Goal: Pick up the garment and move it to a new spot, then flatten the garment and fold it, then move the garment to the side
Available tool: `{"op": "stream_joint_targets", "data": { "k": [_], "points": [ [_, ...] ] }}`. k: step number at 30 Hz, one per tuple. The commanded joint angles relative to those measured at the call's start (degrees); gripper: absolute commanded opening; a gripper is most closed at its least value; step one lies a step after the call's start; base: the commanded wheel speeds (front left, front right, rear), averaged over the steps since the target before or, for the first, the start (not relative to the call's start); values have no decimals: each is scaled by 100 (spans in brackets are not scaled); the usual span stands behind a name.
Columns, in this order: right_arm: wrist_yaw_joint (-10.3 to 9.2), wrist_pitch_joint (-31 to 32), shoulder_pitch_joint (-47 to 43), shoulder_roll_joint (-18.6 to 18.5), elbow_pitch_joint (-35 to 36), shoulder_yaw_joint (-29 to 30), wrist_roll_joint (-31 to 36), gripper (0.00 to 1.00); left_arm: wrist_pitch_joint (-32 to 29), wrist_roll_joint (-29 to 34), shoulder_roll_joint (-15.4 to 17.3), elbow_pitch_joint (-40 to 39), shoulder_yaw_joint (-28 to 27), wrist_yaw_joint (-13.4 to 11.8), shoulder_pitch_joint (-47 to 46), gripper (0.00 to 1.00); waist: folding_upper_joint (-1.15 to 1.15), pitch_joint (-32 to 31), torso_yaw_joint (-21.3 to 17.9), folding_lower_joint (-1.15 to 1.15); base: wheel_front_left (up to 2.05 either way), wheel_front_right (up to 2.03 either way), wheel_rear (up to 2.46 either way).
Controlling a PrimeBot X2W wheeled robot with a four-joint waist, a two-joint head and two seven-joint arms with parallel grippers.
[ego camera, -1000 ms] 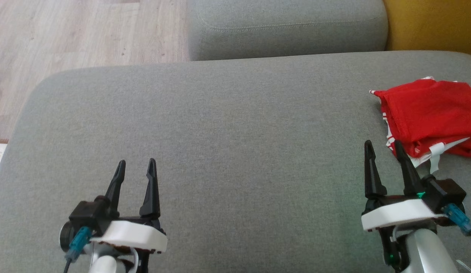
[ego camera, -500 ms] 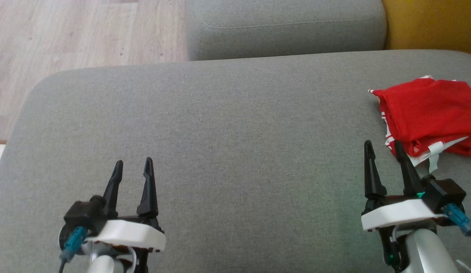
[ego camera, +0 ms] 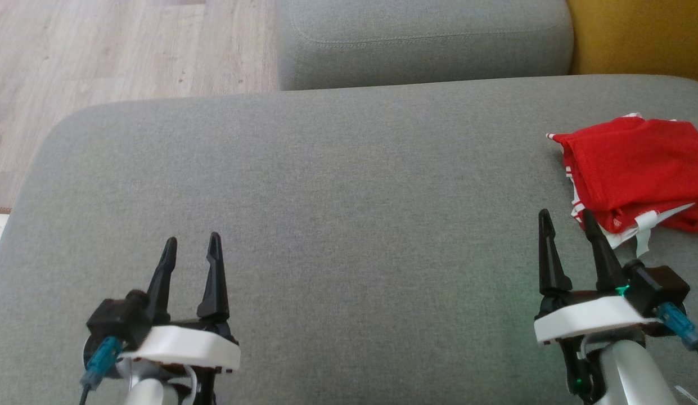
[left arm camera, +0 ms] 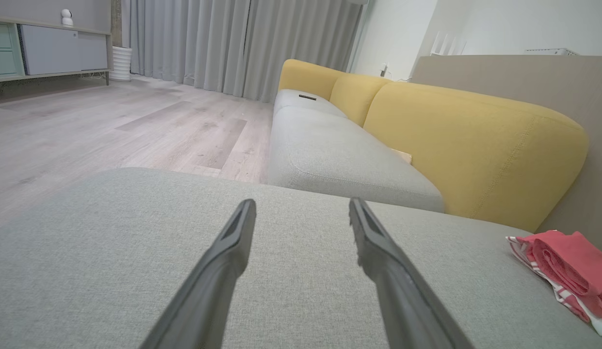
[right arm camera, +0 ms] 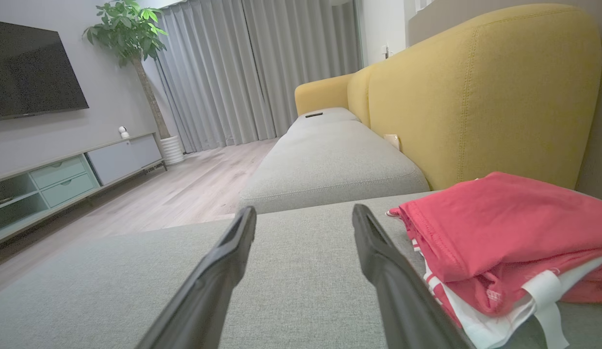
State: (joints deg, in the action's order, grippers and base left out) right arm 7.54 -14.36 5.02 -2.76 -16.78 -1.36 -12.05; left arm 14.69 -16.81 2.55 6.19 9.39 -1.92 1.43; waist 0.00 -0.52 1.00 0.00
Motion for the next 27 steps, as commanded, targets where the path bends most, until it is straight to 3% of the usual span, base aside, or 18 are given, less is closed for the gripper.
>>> {"op": "stream_joint_targets", "data": {
  "k": [1,2,3,8,27],
  "points": [
    [-5,-63,96,-12,168,-155,-21,100,31,-19,32,-186,-219,46,-165,100,0,4,-1,0,0,0,0],
    [-5,-63,95,-12,168,-159,-23,100,31,-26,32,-188,-219,49,-164,100,0,6,-1,0,0,0,0],
    [-5,-63,95,-12,166,-161,-24,0,31,-28,32,-192,-221,50,-163,0,0,7,-1,0,0,0,0],
    [0,15,-150,14,-382,-17,-24,0,-11,-24,-13,400,-9,43,231,0,0,6,-1,0,0,0,0],
    [-1,315,-112,10,-287,100,-1176,0,-270,-1157,36,464,-180,172,89,0,0,15,-16,0,0,0,0]
  ]
}}
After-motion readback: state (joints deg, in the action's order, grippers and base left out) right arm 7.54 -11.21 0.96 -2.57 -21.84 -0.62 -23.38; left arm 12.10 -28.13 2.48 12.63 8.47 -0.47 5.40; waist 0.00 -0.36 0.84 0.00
